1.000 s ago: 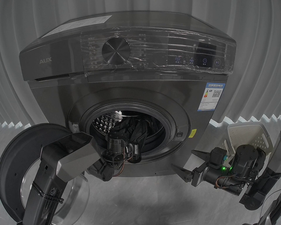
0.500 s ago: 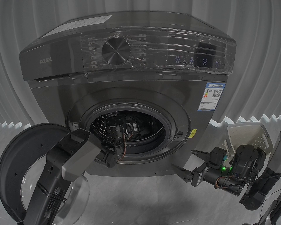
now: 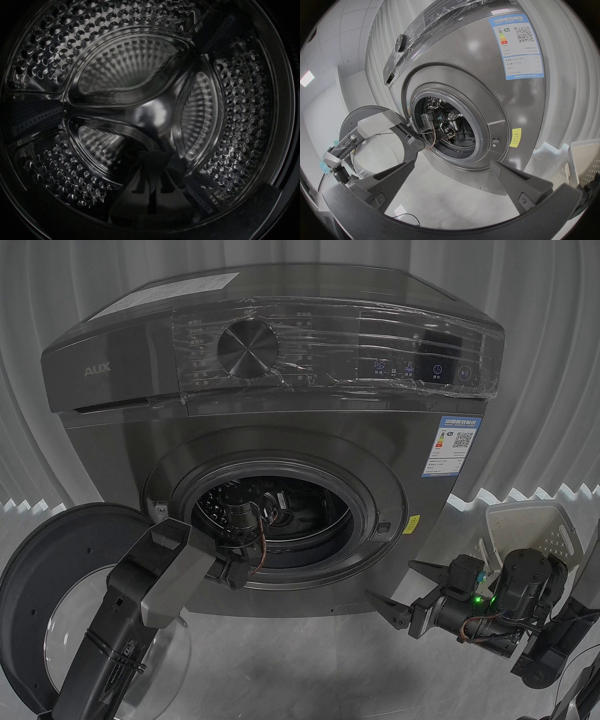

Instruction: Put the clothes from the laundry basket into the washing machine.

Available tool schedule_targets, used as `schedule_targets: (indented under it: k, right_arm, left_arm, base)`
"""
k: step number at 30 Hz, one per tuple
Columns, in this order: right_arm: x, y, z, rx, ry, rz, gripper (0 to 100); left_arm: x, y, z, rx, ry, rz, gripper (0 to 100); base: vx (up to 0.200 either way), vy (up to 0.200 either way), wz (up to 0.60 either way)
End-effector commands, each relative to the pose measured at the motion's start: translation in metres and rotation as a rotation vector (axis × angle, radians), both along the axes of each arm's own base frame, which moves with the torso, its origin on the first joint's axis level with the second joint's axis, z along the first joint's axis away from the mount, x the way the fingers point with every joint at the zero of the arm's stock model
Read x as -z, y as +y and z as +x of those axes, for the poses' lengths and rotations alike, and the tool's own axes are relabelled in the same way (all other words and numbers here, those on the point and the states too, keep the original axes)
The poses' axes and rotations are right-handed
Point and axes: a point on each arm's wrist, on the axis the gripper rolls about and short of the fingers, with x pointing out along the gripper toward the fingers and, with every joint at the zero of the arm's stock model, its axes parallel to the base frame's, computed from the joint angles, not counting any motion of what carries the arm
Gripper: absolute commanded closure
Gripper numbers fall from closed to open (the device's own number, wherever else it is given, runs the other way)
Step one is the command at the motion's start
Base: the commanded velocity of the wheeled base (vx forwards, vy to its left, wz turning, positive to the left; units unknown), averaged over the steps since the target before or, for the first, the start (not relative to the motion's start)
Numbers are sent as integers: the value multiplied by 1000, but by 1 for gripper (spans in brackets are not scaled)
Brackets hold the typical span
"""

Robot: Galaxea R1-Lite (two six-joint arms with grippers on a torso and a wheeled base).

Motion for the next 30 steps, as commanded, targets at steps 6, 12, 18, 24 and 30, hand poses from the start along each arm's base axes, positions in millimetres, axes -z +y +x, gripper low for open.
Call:
schedule_targets:
  k: [6,12,18,24,30]
  right_arm:
    - [0,0,0,0,1,-1,0]
    - [0,0,0,0,1,-1,0]
    - [1,0,0,0,3,-1,0]
    - [1,0,-1,-2,4,-2,0]
    - [1,-1,-1,1,6,-2,0]
  left_arm:
    - [5,1,0,0,10,6,0]
    - [6,0,-1,1,19,5,0]
    - [18,-1,-15,14,93,42,0]
    - [10,-5,-33,36,139,65,0]
    - [-7,2,-63,51,196,93,0]
  base:
    - [0,0,0]
    - [0,0,0]
    - [0,0,0]
    - [0,0,0]
    - [0,0,0]
